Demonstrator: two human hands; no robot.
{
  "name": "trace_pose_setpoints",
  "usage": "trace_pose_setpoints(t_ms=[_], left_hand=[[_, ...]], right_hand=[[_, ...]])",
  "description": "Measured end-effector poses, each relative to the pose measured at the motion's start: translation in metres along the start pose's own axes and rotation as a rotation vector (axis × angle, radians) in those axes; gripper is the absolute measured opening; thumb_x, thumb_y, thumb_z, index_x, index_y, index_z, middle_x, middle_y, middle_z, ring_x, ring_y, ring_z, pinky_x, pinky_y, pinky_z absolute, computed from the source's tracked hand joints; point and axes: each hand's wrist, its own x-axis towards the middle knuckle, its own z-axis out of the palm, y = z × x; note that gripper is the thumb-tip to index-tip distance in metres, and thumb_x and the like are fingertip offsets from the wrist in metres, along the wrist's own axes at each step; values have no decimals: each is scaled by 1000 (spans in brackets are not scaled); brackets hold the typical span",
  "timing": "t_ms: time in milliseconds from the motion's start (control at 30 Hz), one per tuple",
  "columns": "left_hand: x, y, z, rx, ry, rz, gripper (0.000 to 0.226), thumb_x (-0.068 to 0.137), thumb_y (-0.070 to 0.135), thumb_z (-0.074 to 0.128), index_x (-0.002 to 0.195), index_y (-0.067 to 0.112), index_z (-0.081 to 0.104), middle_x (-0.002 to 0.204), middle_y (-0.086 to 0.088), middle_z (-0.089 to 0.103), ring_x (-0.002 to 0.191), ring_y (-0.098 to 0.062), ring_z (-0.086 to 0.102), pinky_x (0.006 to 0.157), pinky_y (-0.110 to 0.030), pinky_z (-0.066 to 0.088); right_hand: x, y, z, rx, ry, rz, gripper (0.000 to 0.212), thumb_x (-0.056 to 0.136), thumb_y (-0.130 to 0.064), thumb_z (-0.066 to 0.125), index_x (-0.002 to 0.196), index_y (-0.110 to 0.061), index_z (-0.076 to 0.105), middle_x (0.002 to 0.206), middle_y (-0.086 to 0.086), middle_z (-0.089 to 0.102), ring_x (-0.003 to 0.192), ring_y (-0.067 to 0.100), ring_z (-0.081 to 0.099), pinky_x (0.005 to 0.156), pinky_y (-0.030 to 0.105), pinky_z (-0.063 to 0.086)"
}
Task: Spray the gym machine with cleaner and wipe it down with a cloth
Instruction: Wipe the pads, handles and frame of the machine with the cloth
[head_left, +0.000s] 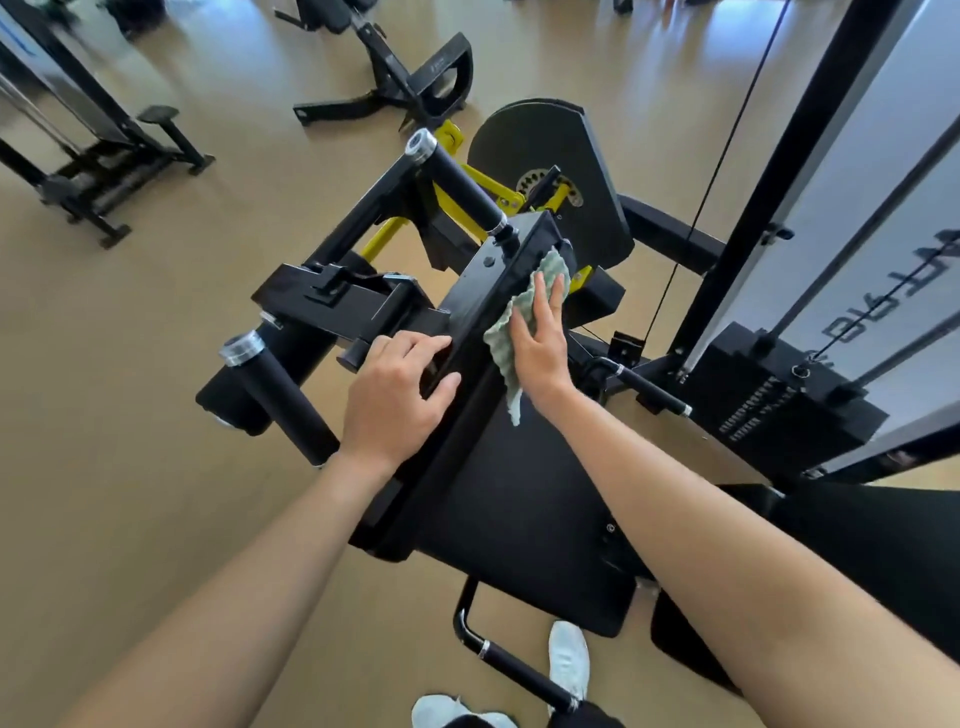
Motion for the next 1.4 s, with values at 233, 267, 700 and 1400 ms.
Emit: trace_pose_setpoints(t_ms=[233, 267, 700, 1400], left_hand=[[1, 0, -1, -10, -1, -13, 37, 92, 38, 73, 126, 24, 70, 116, 9, 67, 107, -16, 56, 76, -32, 55], [1, -1, -1, -7, 1, -16, 37, 92, 38, 73, 126, 25, 70, 116, 9, 67, 107, -16, 56, 76, -32, 55], [-2, -1, -1, 6, 30, -26, 36, 92, 45, 73, 123, 27, 73, 107, 11, 72, 105, -15, 60, 72, -30, 52], [-1, -2, -2, -11, 46, -52, 34, 91, 46, 73, 120, 28, 75, 108, 13, 73, 106, -14, 61, 70, -33, 53]], right_hand=[[75, -10, -17, 70, 111, 149, 71, 109, -31, 47, 166, -25, 4, 172, 0, 7, 156, 22, 19, 129, 47, 17], [73, -7, -12, 103, 135, 173, 72, 109, -33, 46, 165, -26, 2, 170, 2, 12, 154, 24, 25, 127, 48, 22], [-47, 25, 32, 224, -8, 214, 92, 91, -62, 50, 162, -42, -6, 169, -7, 13, 155, 18, 20, 128, 50, 19], [-13, 13, 27, 113, 58, 148, 73, 106, -40, 44, 158, -51, -6, 170, -2, -4, 156, 25, 13, 127, 55, 17]])
